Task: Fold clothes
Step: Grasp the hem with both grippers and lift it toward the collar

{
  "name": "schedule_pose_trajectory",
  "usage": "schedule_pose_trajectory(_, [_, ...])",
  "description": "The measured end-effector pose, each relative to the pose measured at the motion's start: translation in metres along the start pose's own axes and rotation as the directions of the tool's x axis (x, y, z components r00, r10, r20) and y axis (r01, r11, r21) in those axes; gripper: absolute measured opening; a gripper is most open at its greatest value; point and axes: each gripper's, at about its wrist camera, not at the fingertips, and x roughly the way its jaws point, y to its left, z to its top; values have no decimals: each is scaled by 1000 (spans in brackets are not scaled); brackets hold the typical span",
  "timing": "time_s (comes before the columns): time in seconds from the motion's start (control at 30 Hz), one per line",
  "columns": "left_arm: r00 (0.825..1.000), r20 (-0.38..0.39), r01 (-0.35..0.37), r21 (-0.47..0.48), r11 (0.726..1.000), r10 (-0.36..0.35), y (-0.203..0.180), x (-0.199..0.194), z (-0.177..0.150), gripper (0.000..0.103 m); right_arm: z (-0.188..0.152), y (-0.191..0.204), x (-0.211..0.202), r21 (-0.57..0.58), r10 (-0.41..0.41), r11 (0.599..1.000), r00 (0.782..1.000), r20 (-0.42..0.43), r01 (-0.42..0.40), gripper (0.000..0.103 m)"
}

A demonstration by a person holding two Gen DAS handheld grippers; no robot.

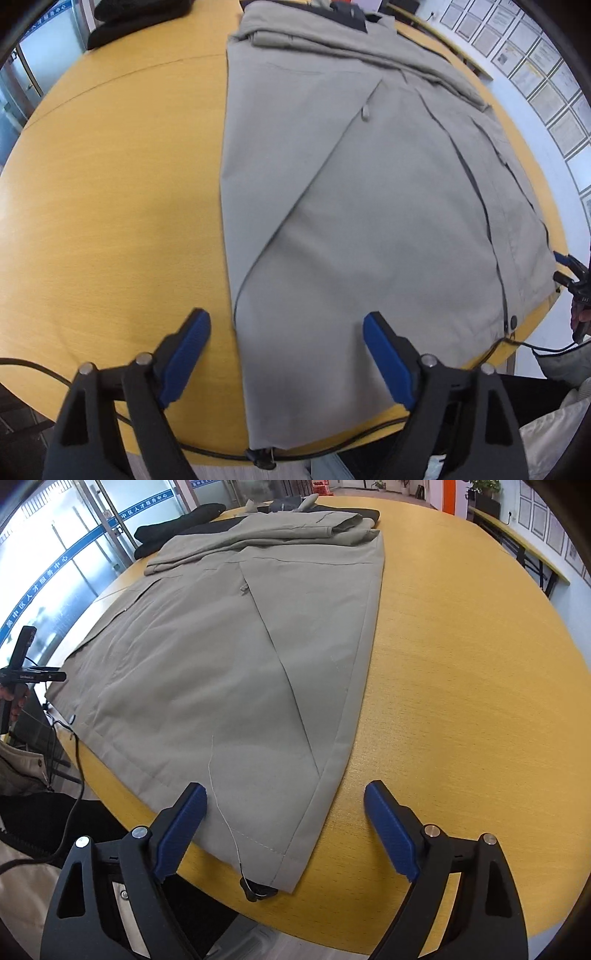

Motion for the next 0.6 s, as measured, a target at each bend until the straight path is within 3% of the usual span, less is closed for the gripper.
schedule_pose_trajectory(0.07, [1000, -9, 22, -27, 999, -22, -1, -3, -5, 85, 3, 2, 0, -17, 10, 1000, 1000, -25, -11, 66])
schedule_pose_trajectory(0.13, [999, -19, 47, -67, 997, -48, 0, -6, -10, 70, 7, 1, 1, -4, 34, 999, 998, -60, -34, 39])
schedule_pose_trajectory(0.17, [998, -29, 51, -85, 995, -54, 2, -7, -12, 43, 8, -4, 2, 35, 64, 998, 994, -84, -61, 22])
schedule_pose_trajectory(0.2, [997, -38, 56, -103, 993, -60, 4, -8, -15, 20, 10, -9, 2, 81, 92, 993, 990, -106, -84, 19])
schedule_pose_trajectory(0.27, [996, -58, 64, -140, 988, -73, 7, -11, -20, 13, 12, -14, 2, 126, 136, 985, 981, -140, -118, 11])
schedule_pose_trajectory(0.37, [989, -114, 70, -166, 984, -90, 14, -13, -27, 5, 17, -3, -10, 83, 192, 980, 967, -169, -180, 9])
schedule_pose_trajectory(0.47, [980, -139, 104, -239, 965, -141, 25, -27, -36, 3, 29, 5, -38, 65, 273, 962, 952, -137, -266, 6])
schedule_pose_trajectory(0.53, [967, -83, 196, -371, 908, -242, 37, -51, -38, 2, 43, 7, -60, 80, 325, 944, 942, -80, -319, 5])
schedule_pose_trajectory(0.6, [942, -9, 288, -494, 821, -336, 48, -75, -40, 2, 64, 5, -79, 87, 368, 927, 930, -8, -366, 5])
